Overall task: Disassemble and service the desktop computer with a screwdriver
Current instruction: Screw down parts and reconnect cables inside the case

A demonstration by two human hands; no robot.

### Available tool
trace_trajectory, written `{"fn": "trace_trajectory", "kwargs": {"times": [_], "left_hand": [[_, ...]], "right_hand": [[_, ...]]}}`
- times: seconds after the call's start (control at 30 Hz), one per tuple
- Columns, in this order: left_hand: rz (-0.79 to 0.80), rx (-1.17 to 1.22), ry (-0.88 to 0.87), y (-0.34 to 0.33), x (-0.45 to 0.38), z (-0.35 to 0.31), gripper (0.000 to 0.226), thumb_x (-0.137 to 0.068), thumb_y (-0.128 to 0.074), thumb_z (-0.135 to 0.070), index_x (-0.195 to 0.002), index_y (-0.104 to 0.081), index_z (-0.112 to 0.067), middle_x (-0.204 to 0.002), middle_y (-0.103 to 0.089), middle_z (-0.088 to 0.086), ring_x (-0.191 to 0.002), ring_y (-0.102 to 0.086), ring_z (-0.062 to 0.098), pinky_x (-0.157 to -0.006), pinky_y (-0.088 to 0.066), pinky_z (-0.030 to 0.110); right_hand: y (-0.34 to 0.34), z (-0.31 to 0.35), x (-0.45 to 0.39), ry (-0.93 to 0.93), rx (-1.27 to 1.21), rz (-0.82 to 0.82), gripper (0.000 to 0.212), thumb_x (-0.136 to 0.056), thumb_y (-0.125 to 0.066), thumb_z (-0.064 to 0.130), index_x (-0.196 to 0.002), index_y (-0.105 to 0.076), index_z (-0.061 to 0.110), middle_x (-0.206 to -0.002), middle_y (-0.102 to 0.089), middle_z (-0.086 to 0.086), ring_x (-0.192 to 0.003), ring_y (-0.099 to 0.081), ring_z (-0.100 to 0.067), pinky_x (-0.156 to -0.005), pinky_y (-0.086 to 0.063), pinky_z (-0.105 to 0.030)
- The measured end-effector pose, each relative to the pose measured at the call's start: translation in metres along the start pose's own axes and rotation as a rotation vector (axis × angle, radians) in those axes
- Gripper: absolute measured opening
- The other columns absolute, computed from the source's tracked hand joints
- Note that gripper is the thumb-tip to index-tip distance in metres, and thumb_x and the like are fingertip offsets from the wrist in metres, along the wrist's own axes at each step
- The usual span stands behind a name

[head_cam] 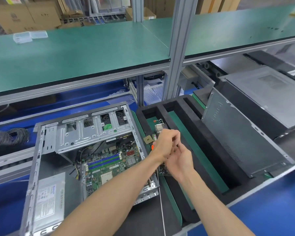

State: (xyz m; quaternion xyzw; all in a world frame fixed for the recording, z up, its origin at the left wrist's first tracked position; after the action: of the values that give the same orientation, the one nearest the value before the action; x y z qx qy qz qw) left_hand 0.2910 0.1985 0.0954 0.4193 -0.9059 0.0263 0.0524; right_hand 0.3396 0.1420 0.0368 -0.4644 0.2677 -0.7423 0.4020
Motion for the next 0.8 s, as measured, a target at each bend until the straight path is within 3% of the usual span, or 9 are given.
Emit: {"fn": "trace_trajectory", "kwargs": {"times": [0.1,0.17,0.23,0.3,0.4,0.53,0.63,0.7,0.8], "left_hand": [[-0.028,0.116,0.068,-0.004,-0.002,0.008,0.021,-0.068,-0.047,-0.019,-0.048,-0.042,-0.013,-0.048,-0.026,-0.001,-0.045,-0.022,0.013,-0.047,-0.017,0.023],[-0.024,0.178,0.064,-0.005,-0.003,0.008,0.020,-0.069,-0.047,-0.020,-0.050,-0.046,-0.011,-0.052,-0.027,0.005,-0.047,-0.022,0.015,-0.047,-0.017,0.024],[-0.011,0.215,0.080,-0.006,-0.004,0.007,0.020,-0.069,-0.049,-0.021,-0.055,-0.051,-0.008,-0.053,-0.031,0.006,-0.046,-0.026,0.015,-0.045,-0.022,0.023],[0.016,0.205,0.107,-0.008,-0.005,0.007,0.021,-0.073,-0.050,-0.022,-0.061,-0.057,-0.006,-0.052,-0.039,0.007,-0.045,-0.034,0.015,-0.044,-0.029,0.021],[0.083,0.167,0.126,-0.007,-0.006,0.006,0.024,-0.079,-0.050,-0.023,-0.075,-0.066,-0.006,-0.054,-0.050,0.010,-0.047,-0.048,0.021,-0.051,-0.040,0.023],[0.162,0.165,0.174,-0.004,-0.007,0.006,0.035,-0.079,-0.048,-0.037,-0.090,-0.070,-0.012,-0.067,-0.059,0.012,-0.061,-0.059,0.023,-0.063,-0.047,0.027],[0.219,0.141,0.184,-0.002,-0.008,0.007,0.039,-0.083,-0.048,-0.043,-0.099,-0.070,-0.016,-0.080,-0.065,0.012,-0.078,-0.062,0.026,-0.079,-0.050,0.036],[0.213,0.025,0.075,0.006,-0.012,0.003,0.038,-0.096,-0.039,-0.037,-0.100,-0.068,-0.013,-0.085,-0.068,0.011,-0.085,-0.065,0.023,-0.090,-0.051,0.038],[0.107,-0.309,-0.051,0.021,-0.022,-0.003,0.037,-0.103,-0.033,-0.021,-0.098,-0.068,-0.010,-0.093,-0.069,0.005,-0.089,-0.064,0.012,-0.086,-0.049,0.024]], "right_hand": [[0.001,-0.004,-0.004,-0.003,-0.087,-0.056,0.046,-0.108,-0.029,0.022,-0.138,-0.050,-0.006,-0.139,-0.053,-0.031,-0.133,-0.051,-0.043,-0.115,-0.037,-0.053],[0.005,-0.005,-0.007,-0.008,-0.081,-0.108,0.045,-0.107,-0.029,0.020,-0.136,-0.051,-0.006,-0.137,-0.056,-0.028,-0.135,-0.050,-0.039,-0.117,-0.035,-0.053],[0.006,-0.004,-0.009,0.006,-0.049,-0.160,0.035,-0.104,-0.031,0.017,-0.122,-0.059,0.006,-0.117,-0.067,-0.016,-0.120,-0.061,-0.029,-0.112,-0.043,-0.043],[0.001,-0.003,-0.014,0.028,0.010,-0.160,0.025,-0.099,-0.035,0.018,-0.093,-0.058,0.016,-0.075,-0.068,0.008,-0.081,-0.062,-0.007,-0.083,-0.052,-0.017],[-0.005,-0.001,-0.011,0.150,0.107,-0.168,0.040,-0.094,-0.038,0.018,-0.058,-0.053,0.023,-0.050,-0.047,0.008,-0.058,-0.050,-0.006,-0.066,-0.049,-0.021],[0.007,0.004,-0.012,0.102,0.201,-0.162,0.047,-0.100,-0.036,0.020,-0.063,-0.063,0.030,-0.060,-0.057,0.011,-0.053,-0.057,-0.002,-0.054,-0.051,-0.019],[0.020,0.011,-0.009,0.050,0.249,-0.207,0.038,-0.104,-0.041,0.018,-0.083,-0.072,0.008,-0.088,-0.073,-0.012,-0.079,-0.074,-0.021,-0.067,-0.060,-0.035],[0.030,0.016,-0.011,-0.006,0.437,-0.287,0.040,-0.108,-0.036,0.017,-0.103,-0.065,-0.008,-0.095,-0.074,-0.025,-0.086,-0.075,-0.033,-0.067,-0.061,-0.037],[0.034,0.018,-0.015,-0.111,0.862,-0.379,0.041,-0.105,-0.037,0.011,-0.081,-0.063,-0.009,-0.072,-0.071,-0.022,-0.055,-0.066,-0.024,-0.053,-0.050,-0.026]]}}
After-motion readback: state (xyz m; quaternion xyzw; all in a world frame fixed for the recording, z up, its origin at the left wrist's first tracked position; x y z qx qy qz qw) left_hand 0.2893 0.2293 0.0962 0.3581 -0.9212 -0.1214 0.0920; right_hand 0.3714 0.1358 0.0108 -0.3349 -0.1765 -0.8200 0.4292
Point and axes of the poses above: each hand's wrist, its own x-axis away from the middle knuckle, its own y-axis out of the back of the hand, z = x × y, the point moved 3 cm from there along -x, towards the middle knuckle
